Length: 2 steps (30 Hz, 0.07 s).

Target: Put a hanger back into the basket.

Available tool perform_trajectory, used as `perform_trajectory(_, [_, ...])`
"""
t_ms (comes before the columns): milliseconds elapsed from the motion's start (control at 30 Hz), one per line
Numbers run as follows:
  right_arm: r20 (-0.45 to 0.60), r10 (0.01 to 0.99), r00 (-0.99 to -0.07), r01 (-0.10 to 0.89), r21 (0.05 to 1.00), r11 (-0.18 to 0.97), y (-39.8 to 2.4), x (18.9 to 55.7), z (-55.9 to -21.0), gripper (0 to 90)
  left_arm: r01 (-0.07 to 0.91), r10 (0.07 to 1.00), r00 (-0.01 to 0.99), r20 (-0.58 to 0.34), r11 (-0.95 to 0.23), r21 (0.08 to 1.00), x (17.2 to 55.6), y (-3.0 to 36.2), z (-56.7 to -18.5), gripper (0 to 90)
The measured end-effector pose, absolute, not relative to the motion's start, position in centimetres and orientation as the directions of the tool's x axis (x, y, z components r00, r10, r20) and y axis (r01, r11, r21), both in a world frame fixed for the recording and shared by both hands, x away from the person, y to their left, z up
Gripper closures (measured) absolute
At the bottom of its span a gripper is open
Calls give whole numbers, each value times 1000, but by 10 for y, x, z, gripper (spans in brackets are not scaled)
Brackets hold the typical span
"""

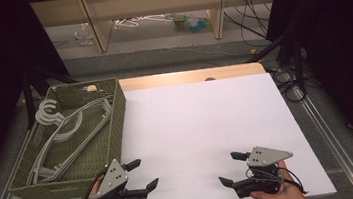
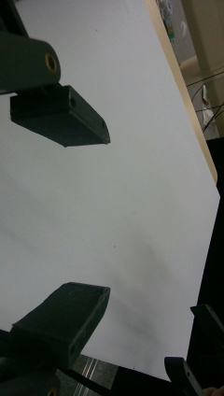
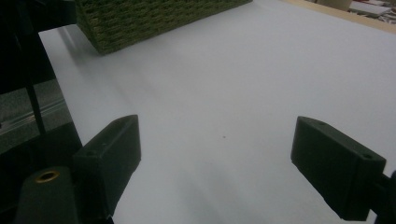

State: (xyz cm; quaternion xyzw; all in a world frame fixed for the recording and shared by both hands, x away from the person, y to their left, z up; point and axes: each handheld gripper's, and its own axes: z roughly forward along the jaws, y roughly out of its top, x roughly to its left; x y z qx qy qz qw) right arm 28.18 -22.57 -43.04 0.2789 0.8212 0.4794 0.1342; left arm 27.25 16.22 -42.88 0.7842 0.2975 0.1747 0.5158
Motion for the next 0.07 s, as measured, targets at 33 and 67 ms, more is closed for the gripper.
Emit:
perform_trajectory(33, [48, 587, -808, 330, 862, 384, -226, 282, -430, 168, 287, 646, 762, -35, -288, 914, 273, 162, -429, 218])
perform_trajectory(67, [47, 587, -808, 330, 862, 385, -226, 282, -430, 168, 287, 646, 762, -35, -288, 914, 273, 162, -429, 218])
